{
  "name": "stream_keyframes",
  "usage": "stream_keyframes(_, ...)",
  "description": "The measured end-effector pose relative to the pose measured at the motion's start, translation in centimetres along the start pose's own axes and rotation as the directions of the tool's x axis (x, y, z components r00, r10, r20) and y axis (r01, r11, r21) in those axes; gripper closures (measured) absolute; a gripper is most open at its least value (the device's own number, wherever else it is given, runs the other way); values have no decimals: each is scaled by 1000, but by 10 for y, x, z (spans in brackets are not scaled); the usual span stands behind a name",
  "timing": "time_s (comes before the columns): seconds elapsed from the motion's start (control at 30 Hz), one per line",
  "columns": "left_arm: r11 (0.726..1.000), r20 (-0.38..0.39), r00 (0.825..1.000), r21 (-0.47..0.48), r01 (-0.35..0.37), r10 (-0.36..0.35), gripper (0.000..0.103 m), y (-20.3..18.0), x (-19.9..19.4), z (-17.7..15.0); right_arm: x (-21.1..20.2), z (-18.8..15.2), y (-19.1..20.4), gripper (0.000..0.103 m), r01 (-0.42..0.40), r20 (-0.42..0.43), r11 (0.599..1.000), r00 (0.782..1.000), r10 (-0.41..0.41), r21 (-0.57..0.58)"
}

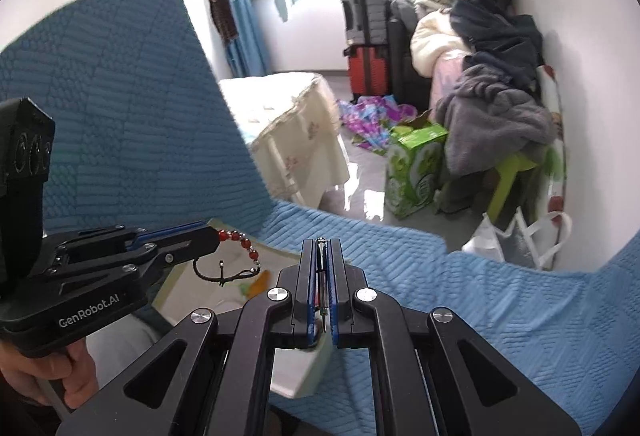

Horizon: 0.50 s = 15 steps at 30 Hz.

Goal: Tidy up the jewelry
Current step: 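Carry the red-beaded strand and silver piece in both grippers over the box, then open both grippers to release the strand and silver piece into the box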

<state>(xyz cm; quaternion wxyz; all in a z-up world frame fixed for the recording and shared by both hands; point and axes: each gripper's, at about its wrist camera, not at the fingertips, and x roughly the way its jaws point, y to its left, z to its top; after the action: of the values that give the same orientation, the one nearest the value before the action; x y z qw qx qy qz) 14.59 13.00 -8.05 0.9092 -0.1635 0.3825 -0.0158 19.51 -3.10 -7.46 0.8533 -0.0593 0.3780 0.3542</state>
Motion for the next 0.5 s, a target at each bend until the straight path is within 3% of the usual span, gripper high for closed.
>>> stream_keyframes(0.3, 999, -104, 994, -14, -43, 42, 96, 22, 22, -35, 46, -44, 19, 99, -30, -103, 999, 994, 33, 31)
stream_keyframes(0.5, 999, -150, 988, -10, -46, 44, 96, 25, 36, -47, 65, -61, 8, 99, -33, -148, 995, 988, 47, 99)
